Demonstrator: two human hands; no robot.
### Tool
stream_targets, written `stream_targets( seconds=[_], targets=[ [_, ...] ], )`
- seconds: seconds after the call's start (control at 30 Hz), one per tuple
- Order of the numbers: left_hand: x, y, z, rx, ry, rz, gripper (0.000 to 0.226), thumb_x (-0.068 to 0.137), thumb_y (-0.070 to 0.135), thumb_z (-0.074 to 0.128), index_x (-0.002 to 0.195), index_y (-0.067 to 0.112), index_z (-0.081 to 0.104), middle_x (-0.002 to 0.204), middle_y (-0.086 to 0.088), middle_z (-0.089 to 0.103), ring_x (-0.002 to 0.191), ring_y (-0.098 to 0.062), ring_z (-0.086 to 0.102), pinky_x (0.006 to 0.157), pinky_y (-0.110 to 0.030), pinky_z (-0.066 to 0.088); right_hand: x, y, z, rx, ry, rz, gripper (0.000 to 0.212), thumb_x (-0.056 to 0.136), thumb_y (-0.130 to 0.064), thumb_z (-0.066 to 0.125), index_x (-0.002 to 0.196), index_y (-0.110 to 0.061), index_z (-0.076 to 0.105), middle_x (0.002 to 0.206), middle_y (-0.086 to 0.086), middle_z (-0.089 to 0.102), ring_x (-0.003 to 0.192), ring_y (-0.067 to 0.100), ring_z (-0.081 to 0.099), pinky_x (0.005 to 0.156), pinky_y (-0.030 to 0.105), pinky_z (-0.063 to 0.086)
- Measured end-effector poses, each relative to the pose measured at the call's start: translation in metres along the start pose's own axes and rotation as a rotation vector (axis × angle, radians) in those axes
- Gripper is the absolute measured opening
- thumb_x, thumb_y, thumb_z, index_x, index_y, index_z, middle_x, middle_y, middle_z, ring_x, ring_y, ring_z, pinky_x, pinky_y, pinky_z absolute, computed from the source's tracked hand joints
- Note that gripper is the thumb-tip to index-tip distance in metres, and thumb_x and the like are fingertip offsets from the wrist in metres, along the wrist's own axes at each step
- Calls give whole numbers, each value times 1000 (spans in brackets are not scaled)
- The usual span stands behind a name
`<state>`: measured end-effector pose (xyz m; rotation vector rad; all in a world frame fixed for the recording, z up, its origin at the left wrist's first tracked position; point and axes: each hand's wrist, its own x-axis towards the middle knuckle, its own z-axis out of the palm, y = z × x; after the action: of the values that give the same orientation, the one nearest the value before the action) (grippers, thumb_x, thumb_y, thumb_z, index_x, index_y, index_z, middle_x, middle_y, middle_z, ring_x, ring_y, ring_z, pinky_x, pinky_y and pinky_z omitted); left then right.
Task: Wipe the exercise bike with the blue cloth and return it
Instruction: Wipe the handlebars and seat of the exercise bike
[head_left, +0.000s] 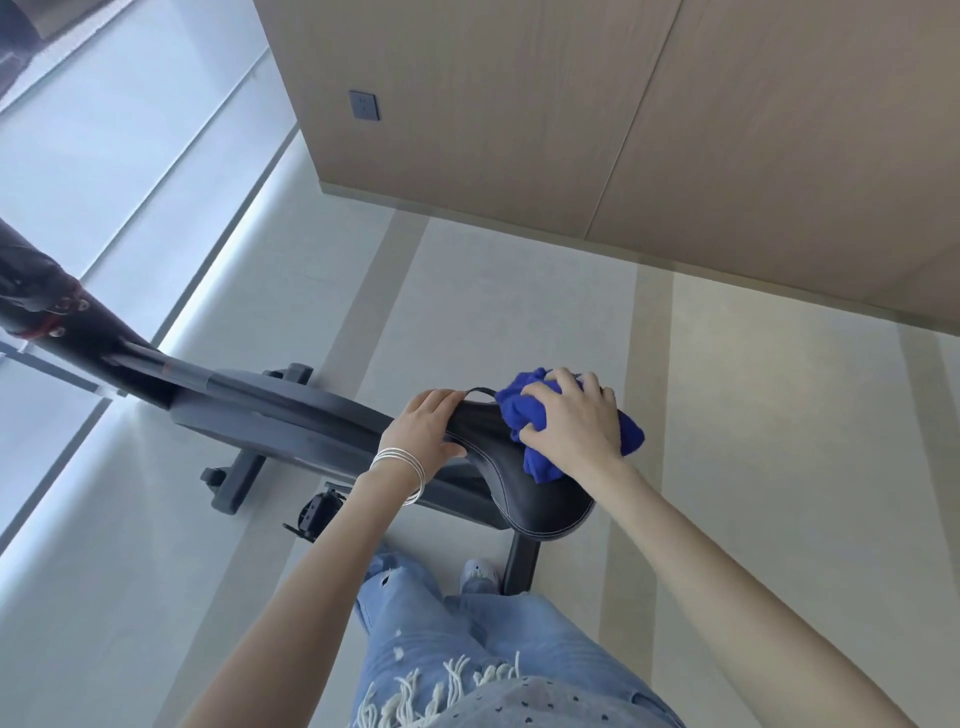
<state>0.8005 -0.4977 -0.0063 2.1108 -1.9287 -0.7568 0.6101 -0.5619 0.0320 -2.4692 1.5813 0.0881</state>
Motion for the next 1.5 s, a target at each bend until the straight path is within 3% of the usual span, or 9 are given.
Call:
stream_targets(
  seconds=[0.13, 0.3, 0.47, 0.6, 0.73, 0.97, 1.07, 1.17, 1.5],
  targets=[
    [0, 0, -1, 5, -4, -7, 72, 81, 26, 68, 142, 17, 31, 144, 1, 39, 136, -21, 29, 110, -36, 33, -30, 30, -5, 92, -47, -248, 33, 69, -28, 65, 102, -30, 66, 117, -7, 56, 100, 28, 48, 86, 38, 40],
    [0, 1, 0, 21, -10, -7, 72, 84, 27, 64, 144, 16, 26, 147, 1, 34, 138, -22, 24, 113, -34, 28, -45, 77, -28, 277, -281, -181, 37, 67, -24, 67, 100, -40, 67, 114, -18, 51, 105, 13, 44, 88, 26, 37],
    [-1, -4, 3, 38, -24, 1, 77, 86, 32, 62, 148, 19, 16, 151, 3, 28, 141, -19, 19, 114, -35, 27, -43, 61, -30, 371, 39, -125, 43, 67, -21, 68, 107, -36, 66, 114, -11, 53, 105, 18, 47, 93, 33, 41],
    [-1, -10, -3, 55, -22, -1, 82, 83, 40, 63, 148, 26, 15, 150, 7, 31, 139, -16, 25, 107, -37, 39, -26, 7, -19, 61, -77, -223, 58, 73, -35, 59, 129, -43, 47, 136, -6, 41, 117, 26, 39, 96, 42, 37],
    [0, -13, -6, 41, -38, -35, 87, 79, 46, 66, 147, 27, 16, 148, 6, 34, 137, -17, 29, 101, -37, 42, -24, -4, -5, -209, -155, -309, 48, 81, -38, 51, 129, -37, 45, 138, -6, 41, 119, 28, 37, 92, 44, 34],
    [4, -17, -13, -16, -106, -44, 79, 81, 33, 68, 146, 25, 23, 148, 3, 34, 135, -20, 33, 104, -39, 41, -10, 34, -42, -214, -326, -343, 30, 76, -34, 51, 103, -43, 61, 113, -14, 50, 101, 19, 46, 82, 32, 35],
    [6, -25, -22, 5, -145, -71, 69, 85, 29, 64, 144, 23, 29, 145, 1, 39, 127, -25, 45, 100, -41, 43, 15, 24, -47, -35, -257, -323, 35, 77, -35, 57, 111, -43, 60, 117, -14, 51, 107, 18, 46, 87, 31, 37],
    [2, -28, -26, 25, -146, -89, 64, 86, 29, 62, 142, 22, 32, 143, 1, 41, 123, -26, 49, 99, -41, 44, 33, -1, -33, -121, -223, -408, 41, 81, -37, 54, 122, -42, 54, 127, -11, 48, 112, 19, 42, 93, 34, 34],
    [9, -14, -31, 106, -160, -133, 60, 83, 33, 66, 136, 19, 40, 134, -1, 49, 122, -24, 48, 94, -41, 47, 100, 6, -55, -166, -604, -527, 39, 76, -27, 51, 107, -49, 60, 105, -17, 55, 101, 13, 52, 69, 31, 39]
  ],
)
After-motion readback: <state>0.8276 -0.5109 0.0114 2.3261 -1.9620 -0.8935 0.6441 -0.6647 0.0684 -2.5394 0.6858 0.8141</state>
